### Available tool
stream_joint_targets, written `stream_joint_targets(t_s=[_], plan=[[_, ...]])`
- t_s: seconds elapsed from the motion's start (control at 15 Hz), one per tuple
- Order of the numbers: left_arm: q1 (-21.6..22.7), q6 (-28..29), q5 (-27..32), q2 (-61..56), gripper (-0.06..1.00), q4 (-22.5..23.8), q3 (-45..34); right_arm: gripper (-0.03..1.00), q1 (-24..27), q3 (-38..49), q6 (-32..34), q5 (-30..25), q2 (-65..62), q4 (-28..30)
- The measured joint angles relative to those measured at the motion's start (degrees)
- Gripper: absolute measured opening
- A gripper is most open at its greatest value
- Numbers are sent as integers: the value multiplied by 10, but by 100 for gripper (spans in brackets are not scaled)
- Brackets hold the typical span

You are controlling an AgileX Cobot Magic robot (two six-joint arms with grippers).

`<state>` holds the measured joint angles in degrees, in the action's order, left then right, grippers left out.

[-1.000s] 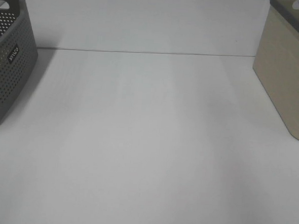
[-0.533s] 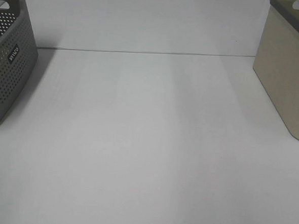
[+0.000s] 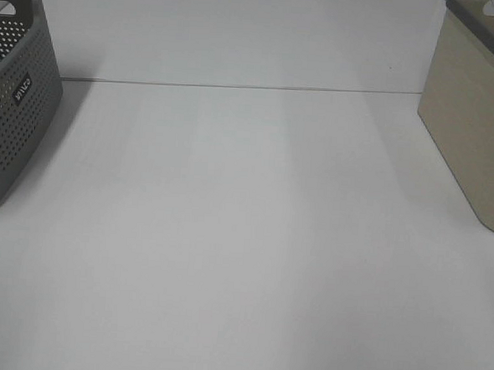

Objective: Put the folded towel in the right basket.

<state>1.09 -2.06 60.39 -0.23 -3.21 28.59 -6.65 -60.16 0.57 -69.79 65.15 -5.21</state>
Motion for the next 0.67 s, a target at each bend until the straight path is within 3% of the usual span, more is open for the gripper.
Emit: stream_joint_targets(t_s=[0.33,0.67], plan=[[0,0,0,0,97,0,0,80,0,224,1,-2,-284,0],[0,0,0,0,97,0,0,80,0,265,1,14,-508,27]])
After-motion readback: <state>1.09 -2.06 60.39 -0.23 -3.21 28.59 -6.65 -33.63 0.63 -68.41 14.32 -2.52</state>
